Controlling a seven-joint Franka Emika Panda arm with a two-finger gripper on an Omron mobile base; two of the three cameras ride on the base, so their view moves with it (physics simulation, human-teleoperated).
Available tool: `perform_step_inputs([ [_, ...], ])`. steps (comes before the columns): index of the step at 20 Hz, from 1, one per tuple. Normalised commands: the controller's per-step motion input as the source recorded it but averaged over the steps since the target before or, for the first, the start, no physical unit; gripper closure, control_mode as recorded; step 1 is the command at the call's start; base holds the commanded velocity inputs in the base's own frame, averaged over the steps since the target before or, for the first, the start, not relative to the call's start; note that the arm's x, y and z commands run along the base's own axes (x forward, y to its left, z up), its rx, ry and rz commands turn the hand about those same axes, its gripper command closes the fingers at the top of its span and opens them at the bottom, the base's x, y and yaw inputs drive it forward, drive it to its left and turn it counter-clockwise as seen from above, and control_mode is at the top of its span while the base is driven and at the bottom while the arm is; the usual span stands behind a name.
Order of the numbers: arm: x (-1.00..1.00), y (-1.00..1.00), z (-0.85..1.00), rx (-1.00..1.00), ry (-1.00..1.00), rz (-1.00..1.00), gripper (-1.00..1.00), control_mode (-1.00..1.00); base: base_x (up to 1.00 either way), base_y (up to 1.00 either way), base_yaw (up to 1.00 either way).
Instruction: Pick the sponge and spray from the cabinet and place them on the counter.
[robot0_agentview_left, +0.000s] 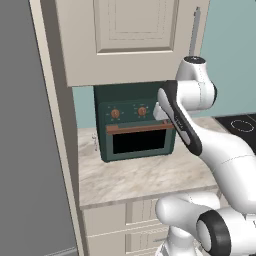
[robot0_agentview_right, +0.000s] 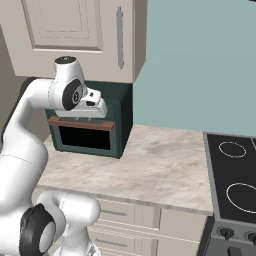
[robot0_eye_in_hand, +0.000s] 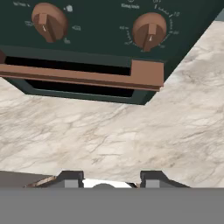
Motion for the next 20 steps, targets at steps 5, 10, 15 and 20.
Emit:
perform_step_inputs([
  [5,-0.01,-0.01,0.0,0.0,-0.01,0.0,-1.0,-1.0,0.0,0.0,0.0],
  [10,-0.06,-0.13,0.03,0.0,-0.14,-0.03,-1.0,-1.0,0.0,0.0,0.0],
  [15,-0.05,-0.13,0.14,0.0,-0.19,-0.02,-1.0,-1.0,0.0,0.0,0.0],
  [20,-0.1,-0.11,0.2,0.0,-0.19,-0.04,-1.0,-1.0,0.0,0.0,0.0],
])
